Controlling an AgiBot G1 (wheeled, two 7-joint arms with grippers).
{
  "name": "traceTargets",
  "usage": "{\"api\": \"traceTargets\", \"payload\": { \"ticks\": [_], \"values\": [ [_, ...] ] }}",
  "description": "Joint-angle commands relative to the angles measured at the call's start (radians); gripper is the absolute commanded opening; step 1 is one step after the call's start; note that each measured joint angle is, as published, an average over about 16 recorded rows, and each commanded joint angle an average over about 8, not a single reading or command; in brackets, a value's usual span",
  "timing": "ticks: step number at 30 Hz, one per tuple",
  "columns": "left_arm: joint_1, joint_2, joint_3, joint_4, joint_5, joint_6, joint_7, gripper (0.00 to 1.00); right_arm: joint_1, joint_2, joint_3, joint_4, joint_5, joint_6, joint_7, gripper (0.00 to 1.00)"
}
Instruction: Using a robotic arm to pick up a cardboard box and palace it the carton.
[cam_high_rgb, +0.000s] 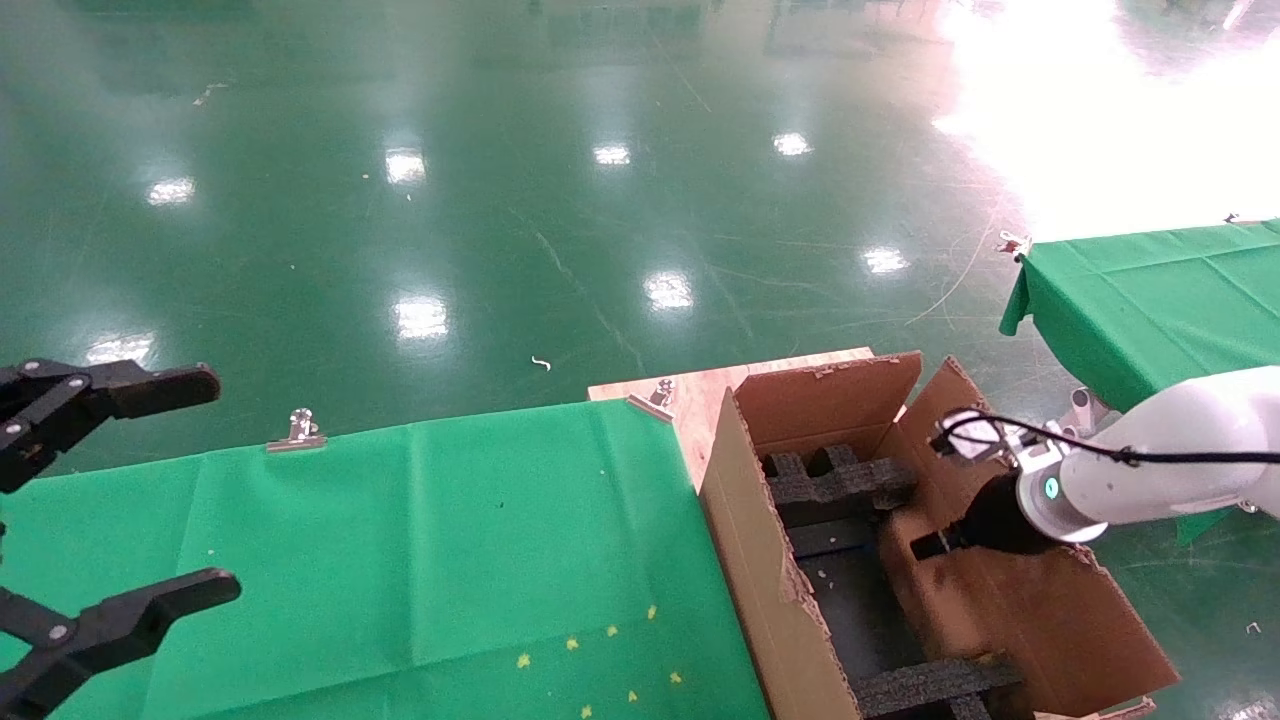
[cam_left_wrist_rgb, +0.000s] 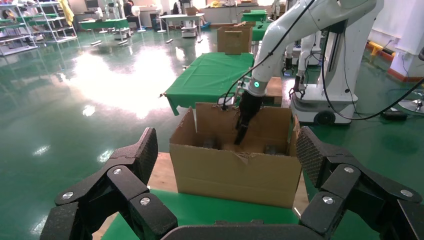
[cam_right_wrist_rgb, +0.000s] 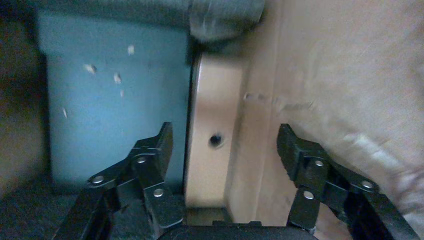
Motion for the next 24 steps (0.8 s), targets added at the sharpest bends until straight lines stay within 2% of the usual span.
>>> {"api": "traceTargets", "payload": {
  "ticks": [1, 11, 19, 24],
  "values": [
    [0.000, 0.000, 0.000, 0.000, 0.000, 0.000, 0.000, 1.00, 0.014, 0.004, 0.004, 0.003, -0.001, 0.003, 0.003, 1.00],
    [0.000, 0.000, 0.000, 0.000, 0.000, 0.000, 0.000, 1.00, 0.178, 0.029, 0.077, 0.105, 0.047, -0.014, 0.028, 1.00],
    [0.000, 0.000, 0.000, 0.000, 0.000, 0.000, 0.000, 1.00, 0.301, 0.076, 0.169, 0.240, 0.179, -0.100, 0.042, 1.00],
    [0.000, 0.000, 0.000, 0.000, 0.000, 0.000, 0.000, 1.00, 0.338, 0.098, 0.212, 0.286, 0.245, -0.146, 0.044, 1.00]
  ]
}}
